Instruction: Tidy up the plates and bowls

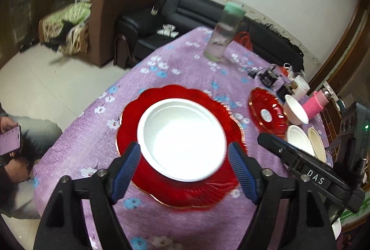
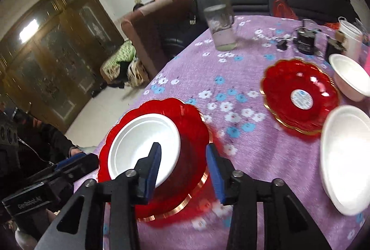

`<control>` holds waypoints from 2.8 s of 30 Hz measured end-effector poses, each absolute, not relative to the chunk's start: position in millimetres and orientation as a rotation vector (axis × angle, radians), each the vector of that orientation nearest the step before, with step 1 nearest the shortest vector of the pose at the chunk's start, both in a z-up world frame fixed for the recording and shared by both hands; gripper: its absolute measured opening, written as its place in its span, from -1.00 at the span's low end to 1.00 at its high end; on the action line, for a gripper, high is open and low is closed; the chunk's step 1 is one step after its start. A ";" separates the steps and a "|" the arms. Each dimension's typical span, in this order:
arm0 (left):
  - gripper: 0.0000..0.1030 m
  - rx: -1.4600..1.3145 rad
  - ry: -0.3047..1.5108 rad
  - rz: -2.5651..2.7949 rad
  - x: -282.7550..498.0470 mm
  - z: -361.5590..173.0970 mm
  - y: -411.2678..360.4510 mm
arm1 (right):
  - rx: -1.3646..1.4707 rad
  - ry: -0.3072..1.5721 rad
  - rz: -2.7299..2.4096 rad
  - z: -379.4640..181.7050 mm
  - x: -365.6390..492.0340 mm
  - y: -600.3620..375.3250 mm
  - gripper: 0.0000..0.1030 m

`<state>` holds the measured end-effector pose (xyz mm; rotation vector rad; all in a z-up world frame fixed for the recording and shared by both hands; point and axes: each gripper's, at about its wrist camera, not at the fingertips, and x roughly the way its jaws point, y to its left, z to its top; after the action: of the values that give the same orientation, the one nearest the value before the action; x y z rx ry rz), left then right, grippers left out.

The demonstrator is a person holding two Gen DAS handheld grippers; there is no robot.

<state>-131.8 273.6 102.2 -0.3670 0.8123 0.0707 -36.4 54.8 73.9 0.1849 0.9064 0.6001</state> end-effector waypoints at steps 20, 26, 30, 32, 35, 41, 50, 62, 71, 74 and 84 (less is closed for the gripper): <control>0.61 -0.206 0.827 -0.076 -100.3 108.2 142.9 | 0.404 0.770 0.329 73.2 -51.3 -155.1 0.00; 0.61 -0.228 0.753 -0.013 -108.8 112.5 138.3 | 0.403 0.730 0.445 80.5 -45.7 -116.4 0.02; 0.61 -0.098 0.640 0.218 -123.8 116.3 139.3 | 0.295 0.795 0.587 69.0 -52.6 -61.4 0.03; 0.64 -0.027 0.592 0.306 -129.7 116.5 136.2 | 0.240 0.761 0.592 66.8 -61.7 -47.2 0.03; 0.83 0.047 0.540 0.396 -134.1 115.5 134.1 | 0.186 0.681 0.538 69.4 -70.4 -45.5 0.04; 0.85 -0.058 0.655 0.303 -110.5 105.6 138.7 | 0.300 0.532 0.284 75.2 -73.9 -100.1 0.60; 0.82 -0.109 0.620 0.004 -136.1 107.2 96.2 | 0.227 0.555 0.339 71.9 -71.0 -93.9 0.20; 0.82 -0.166 0.618 0.027 -157.1 113.4 110.5 | 0.195 0.537 0.171 60.8 -71.8 -106.0 0.23; 0.82 -0.178 0.667 0.020 -156.0 102.9 109.6 | 0.177 0.572 0.124 53.3 -66.0 -107.4 0.37; 0.82 -0.174 0.673 0.016 -155.2 100.1 108.0 | 0.174 0.572 0.120 52.7 -66.3 -107.5 0.43; 0.82 -0.180 0.694 0.009 -152.5 91.1 105.8 | 0.168 0.586 0.116 50.6 -65.1 -105.7 0.48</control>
<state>-152.5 105.8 91.1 -0.1803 0.6938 0.0088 -65.1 -105.7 50.6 0.1679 0.5864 0.1156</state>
